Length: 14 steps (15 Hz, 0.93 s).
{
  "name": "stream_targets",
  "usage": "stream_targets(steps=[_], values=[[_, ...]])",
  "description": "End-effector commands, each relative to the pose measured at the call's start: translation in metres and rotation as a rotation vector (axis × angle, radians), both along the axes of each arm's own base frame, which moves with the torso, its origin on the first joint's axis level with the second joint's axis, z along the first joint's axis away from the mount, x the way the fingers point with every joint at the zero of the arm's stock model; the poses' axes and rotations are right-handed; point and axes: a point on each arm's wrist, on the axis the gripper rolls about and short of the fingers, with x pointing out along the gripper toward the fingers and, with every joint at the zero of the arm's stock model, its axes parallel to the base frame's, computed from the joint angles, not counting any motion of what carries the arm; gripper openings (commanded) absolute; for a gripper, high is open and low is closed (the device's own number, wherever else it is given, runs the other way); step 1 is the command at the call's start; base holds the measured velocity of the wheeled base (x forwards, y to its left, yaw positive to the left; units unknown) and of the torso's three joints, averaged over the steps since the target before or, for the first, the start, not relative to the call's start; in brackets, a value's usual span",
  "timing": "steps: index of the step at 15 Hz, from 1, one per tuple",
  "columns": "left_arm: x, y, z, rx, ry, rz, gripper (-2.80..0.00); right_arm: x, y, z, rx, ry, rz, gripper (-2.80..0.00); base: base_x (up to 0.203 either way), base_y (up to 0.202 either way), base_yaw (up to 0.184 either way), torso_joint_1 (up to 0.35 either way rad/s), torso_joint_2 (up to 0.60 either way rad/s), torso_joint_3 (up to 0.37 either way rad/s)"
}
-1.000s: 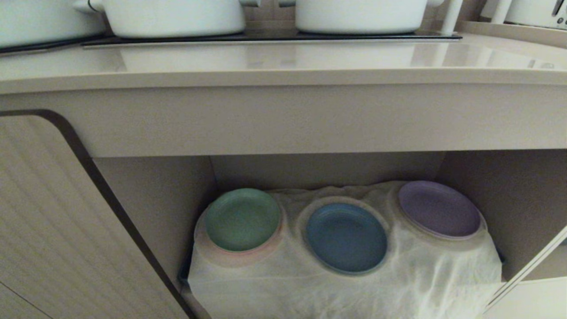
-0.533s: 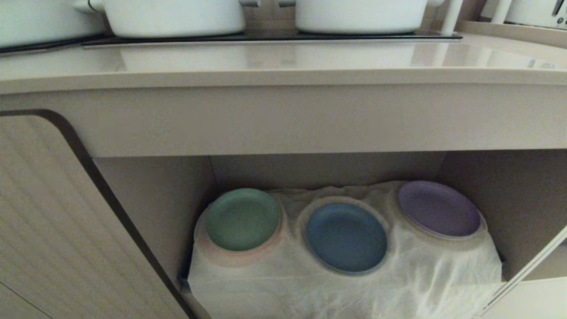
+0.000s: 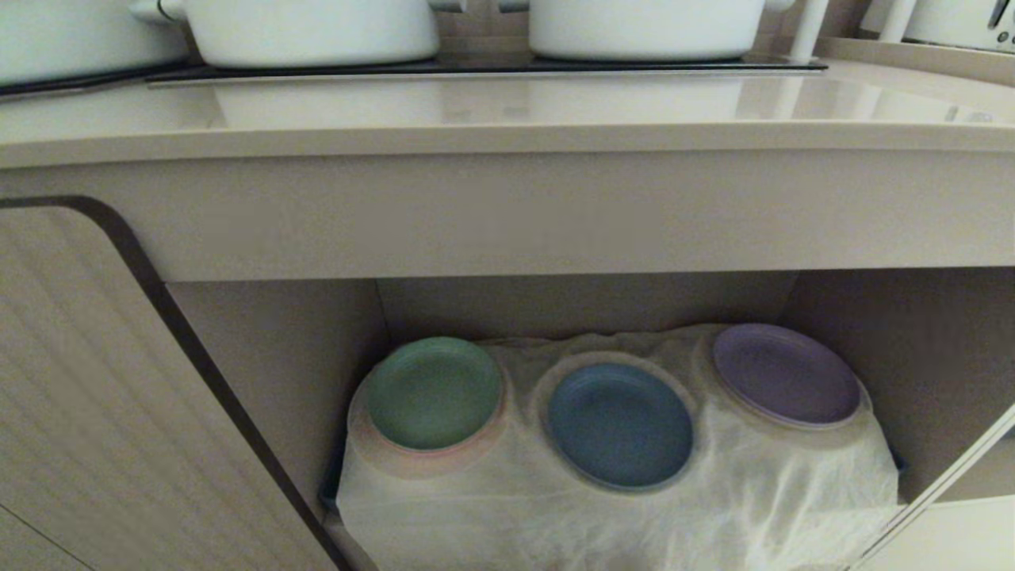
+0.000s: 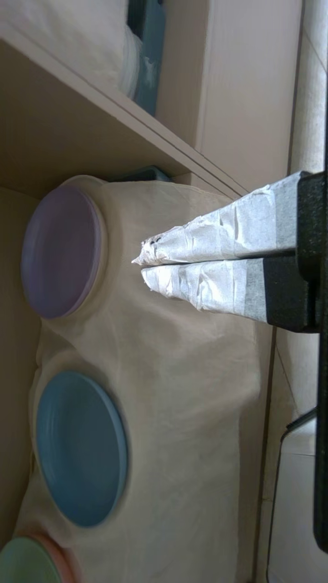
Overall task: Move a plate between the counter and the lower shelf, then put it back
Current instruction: Pick up the plate in the cupboard
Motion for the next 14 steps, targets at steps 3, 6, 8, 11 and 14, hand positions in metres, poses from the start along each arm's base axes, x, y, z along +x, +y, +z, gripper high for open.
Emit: stream_targets(steps=[3, 6, 8, 11, 14], values=[[0.0, 0.0, 0.0, -0.001, 0.0, 0.001, -2.8, 0.027, 0.0, 0.016, -0.032, 0.119, 0.007, -2.8, 0.0, 0.0, 0.0, 0.0, 0.0, 0.0], [0.0, 0.0, 0.0, -0.001, -0.001, 0.001, -2.8, 0.042, 0.002, 0.027, -0.028, 0.179, 0.095, -2.8, 0.0, 0.0, 0.0, 0.0, 0.0, 0.0], [0.0, 0.0, 0.0, -0.001, 0.0, 0.001, -2.8, 0.05, 0.005, 0.028, -0.07, 0.222, 0.225, -2.8, 0.0, 0.0, 0.0, 0.0, 0.0, 0.0], [0.0, 0.0, 0.0, -0.001, 0.0, 0.001, -2.8, 0.061, 0.009, 0.025, -0.057, 0.287, 0.405, -2.8, 0.0, 0.0, 0.0, 0.0, 0.0, 0.0], [0.0, 0.0, 0.0, -0.001, 0.0, 0.001, -2.8, 0.08, 0.017, 0.027, -0.054, 0.375, 0.551, -2.8, 0.0, 0.0, 0.0, 0.0, 0.0, 0.0]])
